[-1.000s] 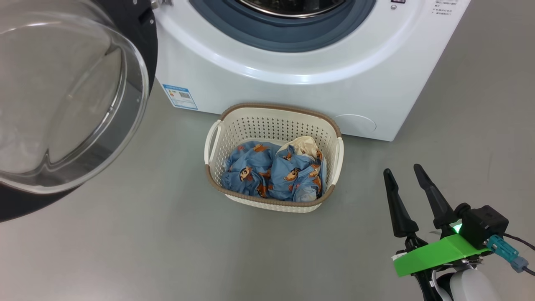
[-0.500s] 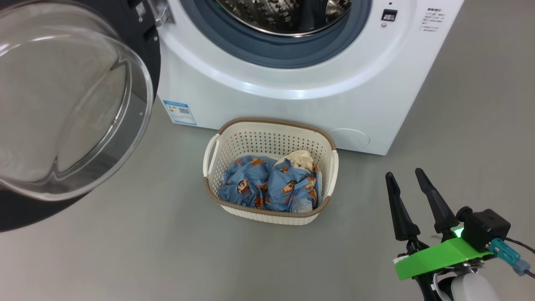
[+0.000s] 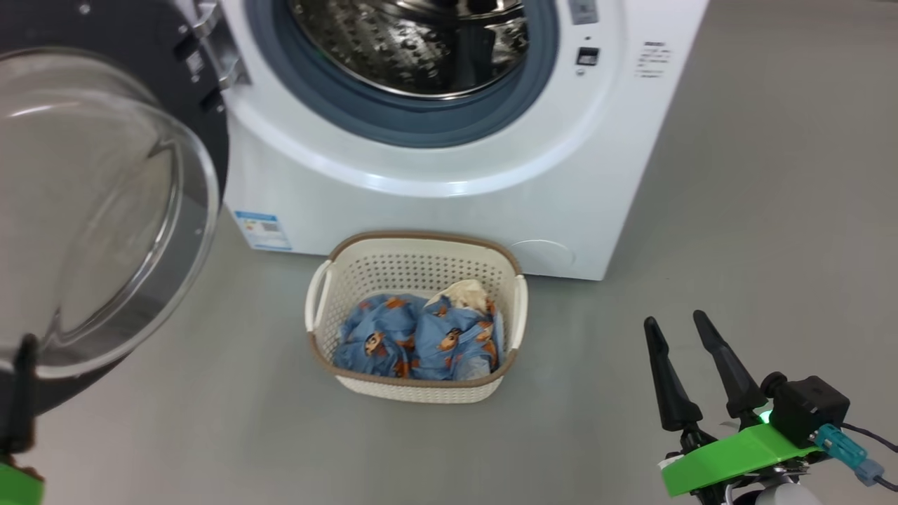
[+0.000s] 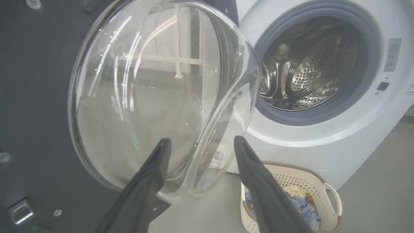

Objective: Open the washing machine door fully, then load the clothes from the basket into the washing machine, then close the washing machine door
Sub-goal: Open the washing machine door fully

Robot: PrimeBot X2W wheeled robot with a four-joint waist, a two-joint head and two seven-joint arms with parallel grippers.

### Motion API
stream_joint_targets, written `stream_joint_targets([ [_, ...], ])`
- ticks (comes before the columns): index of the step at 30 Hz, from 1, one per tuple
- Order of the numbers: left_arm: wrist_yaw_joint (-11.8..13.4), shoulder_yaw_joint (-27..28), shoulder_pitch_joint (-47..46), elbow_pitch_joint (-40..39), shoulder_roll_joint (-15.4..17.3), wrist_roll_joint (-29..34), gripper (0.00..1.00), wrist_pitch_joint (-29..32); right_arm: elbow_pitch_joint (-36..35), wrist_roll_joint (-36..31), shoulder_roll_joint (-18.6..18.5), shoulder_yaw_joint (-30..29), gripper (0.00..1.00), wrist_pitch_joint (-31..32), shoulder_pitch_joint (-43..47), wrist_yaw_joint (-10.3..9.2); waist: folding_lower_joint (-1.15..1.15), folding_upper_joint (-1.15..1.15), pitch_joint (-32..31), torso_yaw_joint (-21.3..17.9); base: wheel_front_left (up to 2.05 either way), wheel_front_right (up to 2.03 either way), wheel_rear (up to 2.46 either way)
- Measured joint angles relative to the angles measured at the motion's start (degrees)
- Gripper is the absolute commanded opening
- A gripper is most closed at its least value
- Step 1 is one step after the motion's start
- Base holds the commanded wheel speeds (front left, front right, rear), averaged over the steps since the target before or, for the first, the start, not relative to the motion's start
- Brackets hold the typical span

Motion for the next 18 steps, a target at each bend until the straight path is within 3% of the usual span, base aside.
stream_joint_targets([
  [18, 0.0, 5.8, 10.9, -13.3, -10.3, 7.0, 1.00, 0.0, -0.3, -3.2, 0.0, 1.6, 1.00, 0.0, 1.2, 0.00, 0.00, 0.00, -1.9, -10.5, 0.00, 0.00, 0.00],
])
